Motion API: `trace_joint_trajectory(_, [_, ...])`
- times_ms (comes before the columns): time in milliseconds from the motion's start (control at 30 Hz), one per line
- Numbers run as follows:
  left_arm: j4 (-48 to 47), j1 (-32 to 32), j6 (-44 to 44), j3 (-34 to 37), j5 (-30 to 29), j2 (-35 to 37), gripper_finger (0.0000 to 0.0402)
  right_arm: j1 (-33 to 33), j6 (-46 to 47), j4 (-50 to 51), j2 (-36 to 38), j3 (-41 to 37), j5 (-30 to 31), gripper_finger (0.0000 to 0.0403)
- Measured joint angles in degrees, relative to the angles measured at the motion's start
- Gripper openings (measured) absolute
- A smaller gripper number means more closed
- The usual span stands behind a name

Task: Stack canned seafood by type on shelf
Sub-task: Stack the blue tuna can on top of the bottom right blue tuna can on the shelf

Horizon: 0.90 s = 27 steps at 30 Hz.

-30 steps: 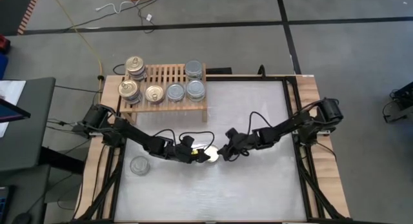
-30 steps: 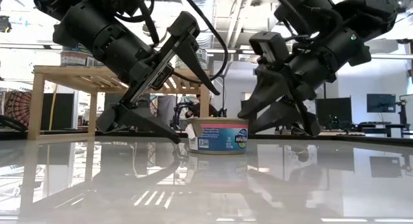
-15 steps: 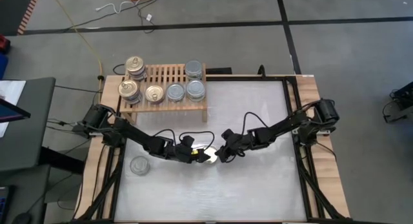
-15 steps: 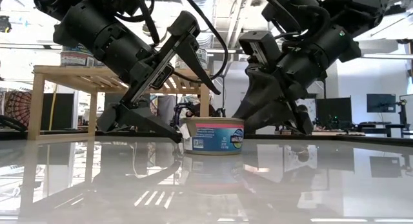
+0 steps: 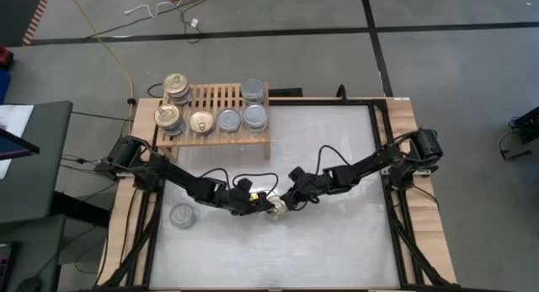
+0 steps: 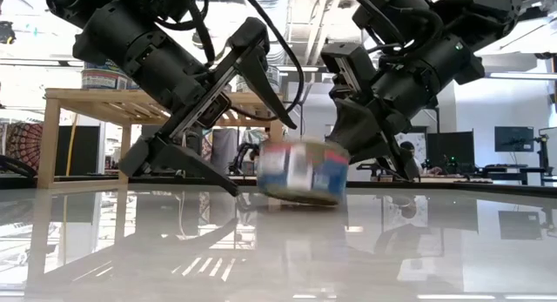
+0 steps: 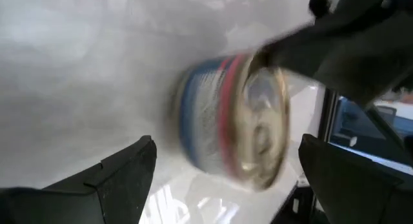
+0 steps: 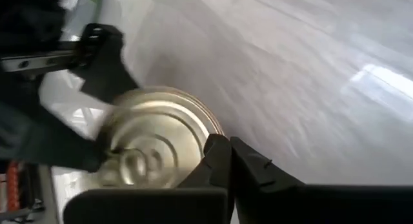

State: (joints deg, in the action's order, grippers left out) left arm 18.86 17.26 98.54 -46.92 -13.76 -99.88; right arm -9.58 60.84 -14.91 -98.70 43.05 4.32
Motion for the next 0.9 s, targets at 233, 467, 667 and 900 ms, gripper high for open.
trace_joint_trajectory(233, [0.7, 0.8, 4.3, 0.0, 1.9, 0.0, 0.0365, 0.0, 0.0, 0.3, 0.1, -0.1, -0.2, 0.0023])
trace_joint_trajectory(467, [2.0, 0.6, 5.6, -1.6, 1.0, -0.7, 0.0365, 0.0, -1.3, -0.2, 0.1, 0.7, -0.4, 0.0030])
trace_joint_trajectory(667, [1.6, 0.0, 5.6, -2.9, 1.0, -2.6, 0.0362, -0.1, -2.6, 0.8, 0.1, 1.7, -0.3, 0.0026])
trace_joint_trajectory(900, [0.9, 0.6, 5.8, -2.7, 3.2, -2.7, 0.0347, -0.5, -1.5, 2.6, 0.2, 1.8, -0.2, 0.0026])
